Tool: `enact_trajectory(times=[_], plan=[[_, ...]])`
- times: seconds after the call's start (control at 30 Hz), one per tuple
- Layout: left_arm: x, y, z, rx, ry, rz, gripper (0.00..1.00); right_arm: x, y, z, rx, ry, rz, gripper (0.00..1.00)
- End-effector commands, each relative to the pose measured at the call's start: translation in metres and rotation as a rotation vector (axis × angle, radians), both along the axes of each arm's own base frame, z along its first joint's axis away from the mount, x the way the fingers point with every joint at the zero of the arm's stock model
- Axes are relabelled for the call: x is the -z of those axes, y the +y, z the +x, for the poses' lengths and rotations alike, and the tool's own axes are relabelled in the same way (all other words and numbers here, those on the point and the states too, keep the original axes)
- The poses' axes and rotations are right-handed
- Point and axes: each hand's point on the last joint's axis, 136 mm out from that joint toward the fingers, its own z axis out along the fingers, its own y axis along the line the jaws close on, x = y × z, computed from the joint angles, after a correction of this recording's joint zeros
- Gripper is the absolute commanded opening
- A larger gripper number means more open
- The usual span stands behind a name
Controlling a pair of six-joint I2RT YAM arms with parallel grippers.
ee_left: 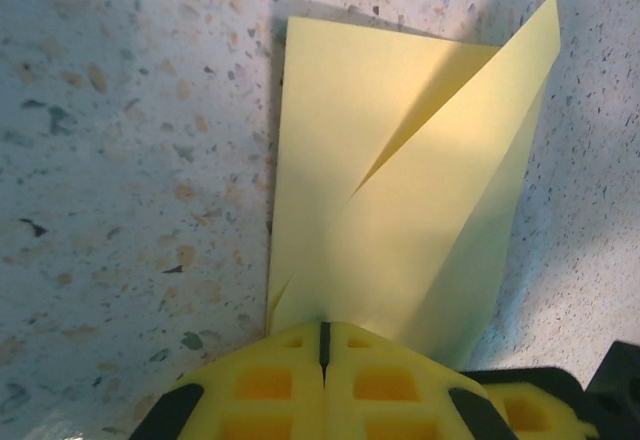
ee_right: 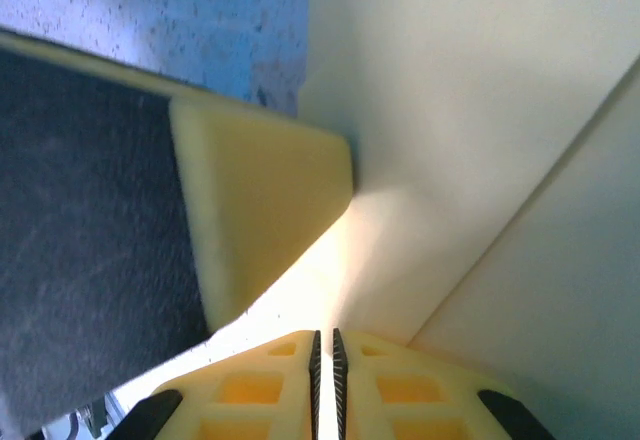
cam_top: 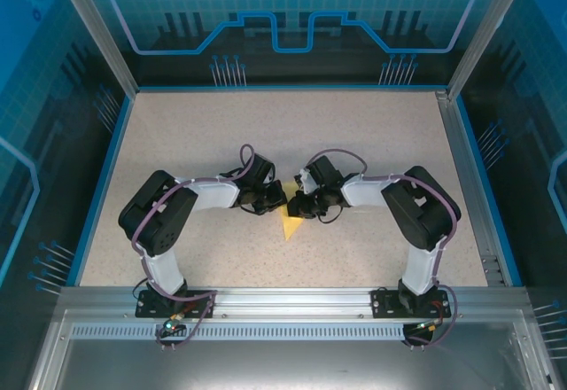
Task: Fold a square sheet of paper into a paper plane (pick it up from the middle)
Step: Fourth fold the wing at the center of the table.
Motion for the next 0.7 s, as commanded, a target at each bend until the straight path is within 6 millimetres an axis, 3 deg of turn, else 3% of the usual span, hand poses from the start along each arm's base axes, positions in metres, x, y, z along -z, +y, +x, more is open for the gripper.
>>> enact_trajectory(times=[0.0, 0.17, 0.4, 0.5, 0.67], plan=[[0.033, 0.022, -0.024, -0.001, 0.095, 0.115, 0.04, -0.010, 0.009, -0.016, -0.032, 0.011, 0.032, 0.15], [0.033, 0.021, -0.023, -0.003, 0.093, 0.111, 0.04, 0.001, 0.013, -0.024, -0.044, 0.034, 0.019, 0.15], [0.031, 0.020, -0.022, 0.000, 0.091, 0.107, 0.04, 0.036, -0.008, -0.032, -0.015, 0.079, -0.131, 0.15], [0.030, 0.020, -0.021, 0.000, 0.090, 0.107, 0.04, 0.035, -0.009, -0.038, -0.017, 0.081, -0.116, 0.15], [0.029, 0.019, -0.021, -0.001, 0.089, 0.104, 0.04, 0.013, 0.000, -0.040, -0.041, 0.047, -0.051, 0.15]])
